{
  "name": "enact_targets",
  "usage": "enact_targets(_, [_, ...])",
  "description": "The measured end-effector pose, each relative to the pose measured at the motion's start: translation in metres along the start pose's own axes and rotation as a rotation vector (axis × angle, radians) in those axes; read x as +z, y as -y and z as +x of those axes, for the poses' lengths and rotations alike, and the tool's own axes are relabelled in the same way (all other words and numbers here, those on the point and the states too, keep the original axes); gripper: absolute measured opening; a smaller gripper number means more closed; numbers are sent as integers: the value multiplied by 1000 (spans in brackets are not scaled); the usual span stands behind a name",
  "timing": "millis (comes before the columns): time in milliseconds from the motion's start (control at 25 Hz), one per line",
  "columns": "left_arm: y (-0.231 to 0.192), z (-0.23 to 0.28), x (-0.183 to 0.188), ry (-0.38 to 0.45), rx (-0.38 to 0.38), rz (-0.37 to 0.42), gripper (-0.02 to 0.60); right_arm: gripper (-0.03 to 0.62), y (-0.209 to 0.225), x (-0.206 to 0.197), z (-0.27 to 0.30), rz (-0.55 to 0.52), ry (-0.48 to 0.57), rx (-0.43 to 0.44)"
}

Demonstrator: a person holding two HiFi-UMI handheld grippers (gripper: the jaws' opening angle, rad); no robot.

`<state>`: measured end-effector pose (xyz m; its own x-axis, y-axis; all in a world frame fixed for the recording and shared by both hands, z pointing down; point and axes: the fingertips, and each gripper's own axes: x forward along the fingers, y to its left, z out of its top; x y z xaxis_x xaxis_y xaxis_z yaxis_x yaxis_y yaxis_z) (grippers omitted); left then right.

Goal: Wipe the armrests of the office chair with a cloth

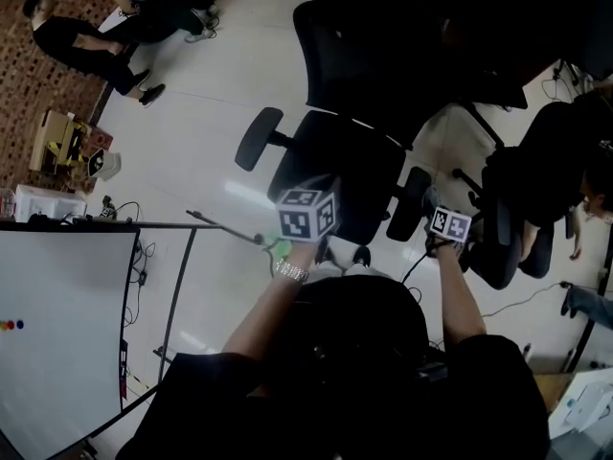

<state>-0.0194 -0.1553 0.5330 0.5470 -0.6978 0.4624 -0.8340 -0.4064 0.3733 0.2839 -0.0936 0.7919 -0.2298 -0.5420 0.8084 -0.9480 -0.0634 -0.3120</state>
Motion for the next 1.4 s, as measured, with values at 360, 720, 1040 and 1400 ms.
enact_targets(360, [7, 13, 6, -5, -26, -6, 2, 51, -38, -94, -42, -14, -120, 37])
enact_targets(720, [-15, -4, 18, 31, 28, -22, 2, 51, -154, -15, -69, -315, -42, 270])
enact_targets(1040, [-11, -16, 35, 64, 55, 27, 2, 51, -306, 107, -73, -403, 100, 356])
enact_targets(1400, [-32, -34, 39, 76, 148, 73, 2, 48, -361, 96, -86, -406, 113, 399])
